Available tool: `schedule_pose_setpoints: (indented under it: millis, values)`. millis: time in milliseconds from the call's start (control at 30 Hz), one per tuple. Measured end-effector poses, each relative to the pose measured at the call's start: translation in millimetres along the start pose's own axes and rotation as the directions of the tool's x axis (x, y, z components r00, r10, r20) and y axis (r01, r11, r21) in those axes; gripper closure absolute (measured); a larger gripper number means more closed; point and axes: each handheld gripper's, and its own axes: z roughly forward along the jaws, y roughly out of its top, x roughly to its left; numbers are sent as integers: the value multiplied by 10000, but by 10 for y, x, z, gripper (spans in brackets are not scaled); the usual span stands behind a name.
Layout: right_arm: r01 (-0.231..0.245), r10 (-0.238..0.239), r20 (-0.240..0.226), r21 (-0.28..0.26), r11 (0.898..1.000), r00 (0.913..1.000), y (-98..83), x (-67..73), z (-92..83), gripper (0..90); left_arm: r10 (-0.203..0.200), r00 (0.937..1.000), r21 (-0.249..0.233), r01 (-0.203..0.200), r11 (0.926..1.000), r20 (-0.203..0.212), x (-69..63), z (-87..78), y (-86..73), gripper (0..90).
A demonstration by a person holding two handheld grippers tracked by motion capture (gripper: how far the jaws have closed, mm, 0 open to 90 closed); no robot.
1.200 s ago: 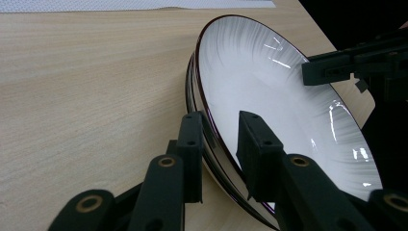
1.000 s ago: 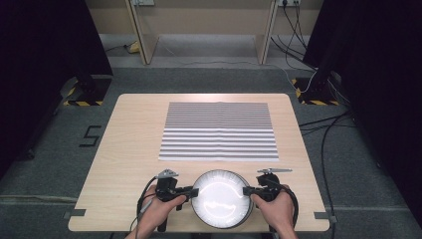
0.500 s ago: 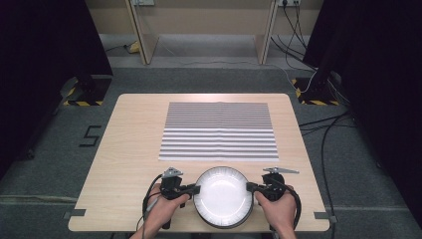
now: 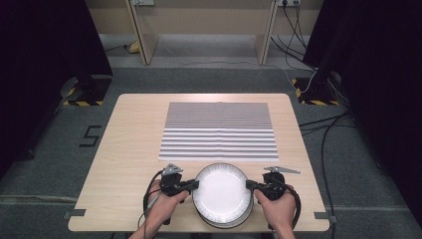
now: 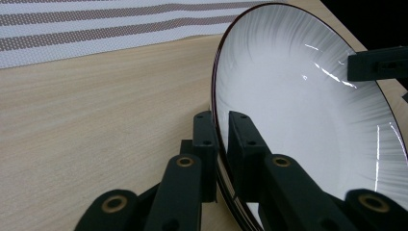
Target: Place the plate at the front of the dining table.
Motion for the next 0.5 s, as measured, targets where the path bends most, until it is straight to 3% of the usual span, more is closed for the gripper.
schedule_pose_setpoints:
  millis: [500]
  values:
    - [56, -56, -17, -191, 9998, 10000, 34, 31, 10, 870, -60, 9996, -340, 50, 9994, -286, 5, -29, 58, 842]
